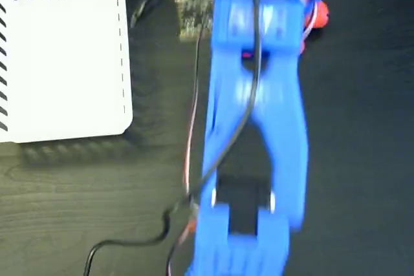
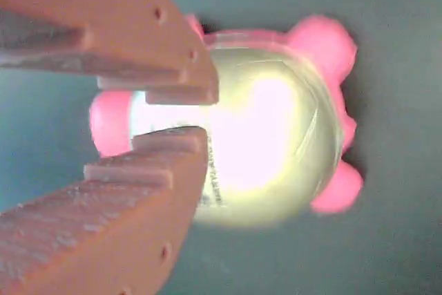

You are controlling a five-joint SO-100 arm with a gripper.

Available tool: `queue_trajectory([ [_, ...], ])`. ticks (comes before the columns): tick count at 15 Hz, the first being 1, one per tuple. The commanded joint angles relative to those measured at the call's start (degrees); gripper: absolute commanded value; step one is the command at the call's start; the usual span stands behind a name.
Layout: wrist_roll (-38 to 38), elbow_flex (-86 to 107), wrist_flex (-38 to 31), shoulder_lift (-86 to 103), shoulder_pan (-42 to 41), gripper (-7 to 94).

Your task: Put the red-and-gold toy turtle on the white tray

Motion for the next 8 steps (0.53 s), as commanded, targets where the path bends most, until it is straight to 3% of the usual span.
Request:
queue_trajectory([
  [1,-2.20,-10.28,2.46,-0.62,1.23,0],
  [8,-6.68,-17.14,2.46,-8.53,6.06,0],
])
